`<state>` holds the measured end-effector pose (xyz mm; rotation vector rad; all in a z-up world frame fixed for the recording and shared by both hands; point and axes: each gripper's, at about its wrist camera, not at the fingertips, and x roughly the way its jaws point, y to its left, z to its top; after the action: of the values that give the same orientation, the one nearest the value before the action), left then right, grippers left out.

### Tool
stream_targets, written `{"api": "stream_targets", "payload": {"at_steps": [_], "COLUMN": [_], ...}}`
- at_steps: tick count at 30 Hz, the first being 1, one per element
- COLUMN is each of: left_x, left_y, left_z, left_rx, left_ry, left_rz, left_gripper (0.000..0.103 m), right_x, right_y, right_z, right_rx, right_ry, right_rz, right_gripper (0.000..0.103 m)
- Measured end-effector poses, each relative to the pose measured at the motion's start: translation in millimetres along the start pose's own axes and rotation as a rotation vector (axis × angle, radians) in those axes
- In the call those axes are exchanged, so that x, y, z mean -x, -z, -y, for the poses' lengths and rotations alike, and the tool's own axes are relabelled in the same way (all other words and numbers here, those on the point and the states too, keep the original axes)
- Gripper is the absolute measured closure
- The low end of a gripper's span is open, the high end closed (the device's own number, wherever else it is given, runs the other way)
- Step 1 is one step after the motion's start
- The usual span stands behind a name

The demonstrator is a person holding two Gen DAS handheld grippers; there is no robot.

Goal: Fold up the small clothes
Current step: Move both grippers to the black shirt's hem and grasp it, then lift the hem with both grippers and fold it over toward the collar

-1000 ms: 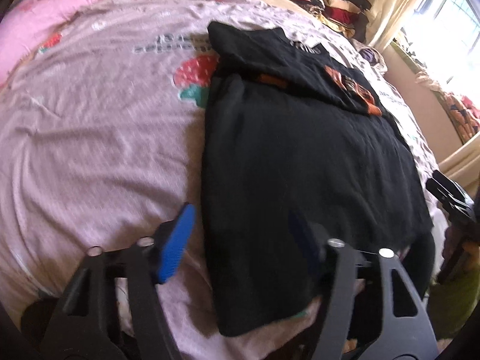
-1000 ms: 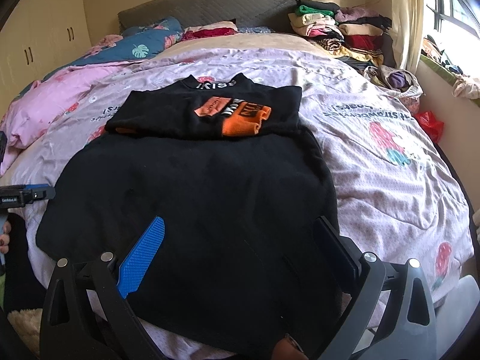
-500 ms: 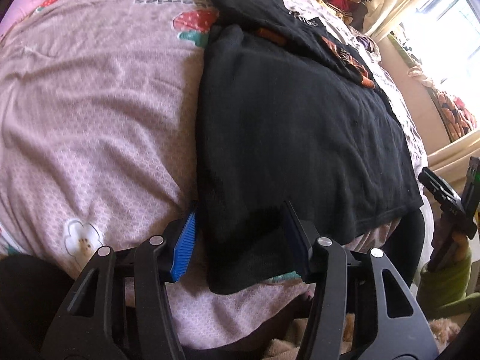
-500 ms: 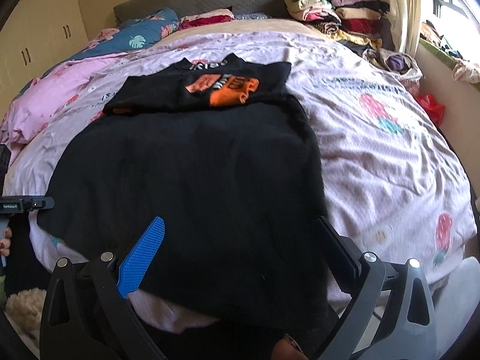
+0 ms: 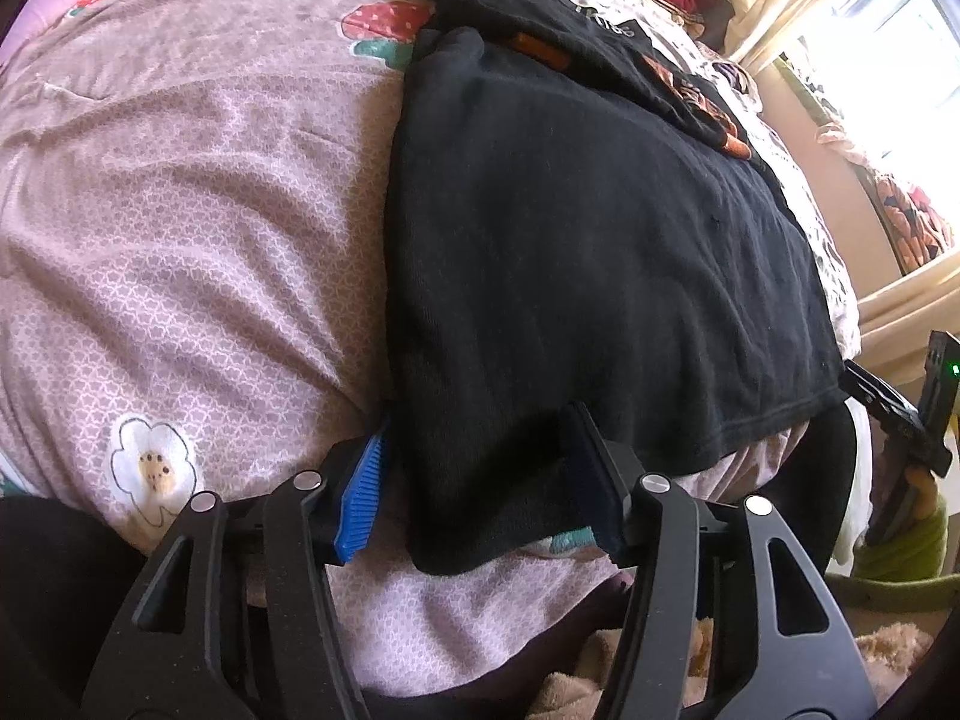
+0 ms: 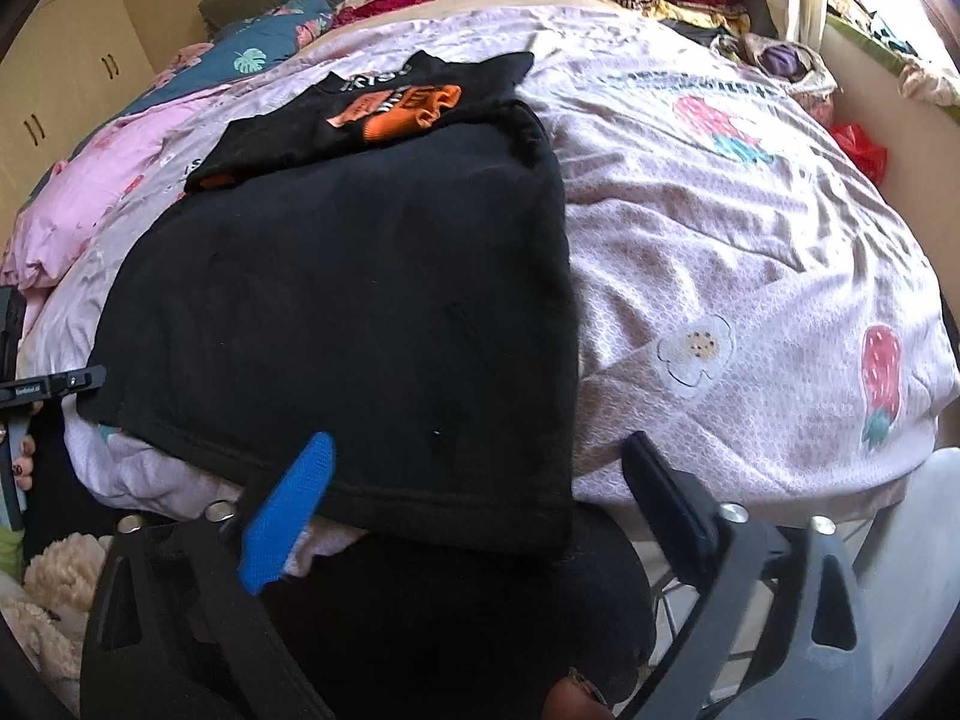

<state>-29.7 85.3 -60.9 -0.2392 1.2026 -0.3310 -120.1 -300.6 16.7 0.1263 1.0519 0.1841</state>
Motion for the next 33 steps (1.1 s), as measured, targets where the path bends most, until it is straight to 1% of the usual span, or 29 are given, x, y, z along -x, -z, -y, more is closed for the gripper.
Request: {"api": "stream_targets", "payload": {"at_steps": [1,2,3,4,5,7,8,10,12,13,14,15,17,20,22,25,29,33], "left_x": [0,0,1,1,1,0,0,0,0,0,0,1,5,12,20,37,62,77], "left_y": [1,3,4,5,7,9,8,8,8,8,8,8,7,6,5,0,-15,-33], "left_z": [1,2,1,2,2,0,-1,-2,-2,-2,-3,-4,-8,-8,-7,-5,2,5], "left_rx": [-0.002,-0.003,-0.002,-0.002,-0.002,0.002,0.006,0.011,0.008,0.008,0.009,0.014,0.028,0.028,0.027,0.019,-0.007,-0.013], "left_ry": [-0.002,-0.004,-0.006,-0.006,-0.005,-0.003,0.001,0.006,0.004,0.001,-0.004,-0.006,0.009,0.018,0.031,0.062,0.075,0.083], "left_rz": [-0.002,-0.003,-0.005,-0.008,-0.011,-0.012,-0.012,-0.011,-0.010,-0.008,-0.007,-0.003,0.009,0.029,0.052,0.111,0.203,0.264], "left_gripper": [0.053,0.053,0.052,0.051,0.049,0.049,0.049,0.049,0.050,0.052,0.058,0.062,0.078,0.091,0.095,0.100,0.100,0.100], "right_x": [-1,-3,-4,-6,-8,-6,-3,2,7,9,13,16,23,31,36,43,54,66], "right_y": [0,2,3,3,6,8,8,7,6,5,4,3,-1,-6,-12,-19,-27,-38], "right_z": [2,4,4,4,5,5,2,-1,-2,-1,-1,-2,-2,-2,-3,-3,-1,-1], "right_rx": [-0.007,-0.013,-0.014,-0.014,-0.016,-0.022,-0.010,0.010,0.024,0.027,0.031,0.035,0.032,0.022,0.010,-0.003,-0.040,-0.058], "right_ry": [-0.003,-0.008,-0.013,-0.016,-0.023,-0.043,-0.045,-0.033,-0.033,-0.042,-0.052,-0.055,-0.071,-0.097,-0.116,-0.129,-0.149,-0.166], "right_rz": [-0.010,-0.027,-0.040,-0.049,-0.063,-0.055,-0.049,-0.038,-0.031,-0.022,-0.008,0.004,0.038,0.087,0.125,0.177,0.261,0.344], "right_gripper": [0.032,0.035,0.041,0.049,0.053,0.066,0.070,0.083,0.090,0.093,0.093,0.093,0.094,0.094,0.094,0.094,0.094,0.094]}}
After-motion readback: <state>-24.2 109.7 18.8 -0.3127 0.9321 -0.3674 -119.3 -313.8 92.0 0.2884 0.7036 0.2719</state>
